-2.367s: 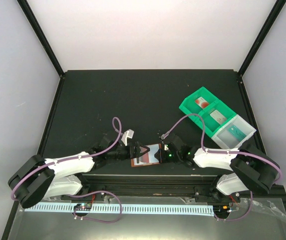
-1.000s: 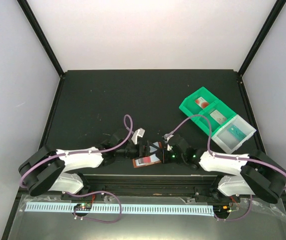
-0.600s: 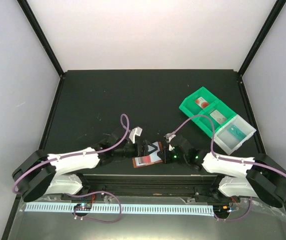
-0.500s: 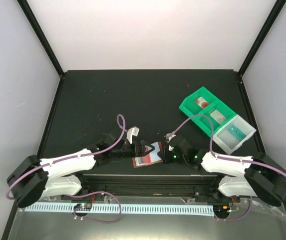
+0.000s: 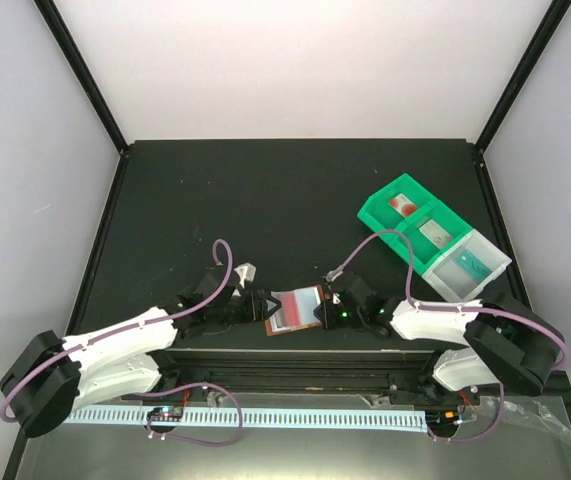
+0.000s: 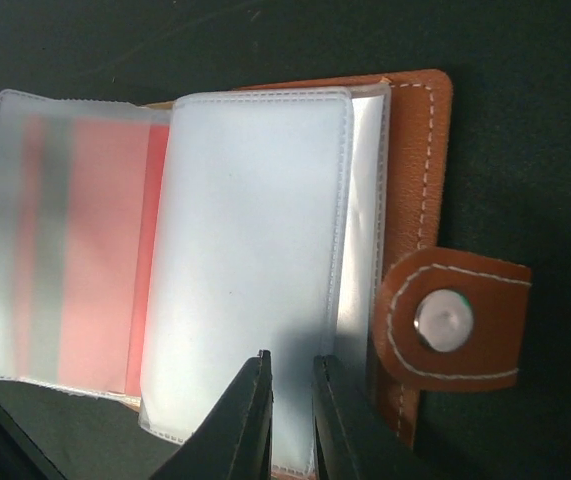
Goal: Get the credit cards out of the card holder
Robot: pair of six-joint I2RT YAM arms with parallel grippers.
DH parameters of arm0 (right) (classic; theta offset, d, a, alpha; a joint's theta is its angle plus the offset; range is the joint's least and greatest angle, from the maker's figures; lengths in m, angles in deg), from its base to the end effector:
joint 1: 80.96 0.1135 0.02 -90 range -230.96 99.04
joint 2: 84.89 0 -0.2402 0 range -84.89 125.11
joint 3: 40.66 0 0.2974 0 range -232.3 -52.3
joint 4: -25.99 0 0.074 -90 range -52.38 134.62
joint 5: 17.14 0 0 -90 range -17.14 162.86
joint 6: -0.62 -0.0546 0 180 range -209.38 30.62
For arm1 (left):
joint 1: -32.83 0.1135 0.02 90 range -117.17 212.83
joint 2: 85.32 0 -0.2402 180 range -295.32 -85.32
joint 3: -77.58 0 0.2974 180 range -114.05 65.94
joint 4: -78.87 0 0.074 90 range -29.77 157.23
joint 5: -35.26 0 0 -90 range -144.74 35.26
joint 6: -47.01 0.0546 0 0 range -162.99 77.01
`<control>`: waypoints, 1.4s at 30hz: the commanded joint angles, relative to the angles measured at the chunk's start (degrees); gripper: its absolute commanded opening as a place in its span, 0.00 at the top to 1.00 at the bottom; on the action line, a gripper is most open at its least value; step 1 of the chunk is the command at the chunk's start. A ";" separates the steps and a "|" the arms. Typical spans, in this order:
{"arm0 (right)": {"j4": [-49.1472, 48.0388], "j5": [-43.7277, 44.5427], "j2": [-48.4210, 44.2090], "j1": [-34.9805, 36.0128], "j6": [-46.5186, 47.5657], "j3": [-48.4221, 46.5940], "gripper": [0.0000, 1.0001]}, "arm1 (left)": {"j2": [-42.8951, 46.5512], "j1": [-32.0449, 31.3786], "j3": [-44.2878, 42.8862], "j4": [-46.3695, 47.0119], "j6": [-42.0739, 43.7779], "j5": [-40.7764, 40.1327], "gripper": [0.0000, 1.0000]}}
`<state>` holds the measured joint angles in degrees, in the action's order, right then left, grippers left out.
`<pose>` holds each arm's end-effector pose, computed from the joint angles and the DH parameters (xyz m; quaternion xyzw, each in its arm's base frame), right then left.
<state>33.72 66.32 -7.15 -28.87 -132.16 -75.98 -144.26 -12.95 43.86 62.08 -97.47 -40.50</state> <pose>0.1614 0.2174 0.0492 -0.0955 0.9339 0.2869 0.1906 0.1713 -0.1953 0.1076 -0.0185 0.9077 -0.3823 0.1718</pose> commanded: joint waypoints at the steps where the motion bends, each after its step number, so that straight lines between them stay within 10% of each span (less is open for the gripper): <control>1: -1.17 -1.90 1.41 0.89 -0.95 0.04 0.85 | 3.35 2.55 2.59 1.85 -0.08 2.78 0.32; 35: 3.63 6.07 -3.11 2.48 -0.77 0.85 0.73 | -9.65 2.36 3.24 15.40 -4.99 6.71 0.63; 42: 1.23 2.91 -3.28 2.47 -0.83 1.98 0.82 | -9.68 2.27 2.03 14.02 -4.39 5.49 0.86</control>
<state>37.09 70.93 -10.67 -26.66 -133.23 -74.87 -154.03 -10.37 48.38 76.24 -102.25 -34.01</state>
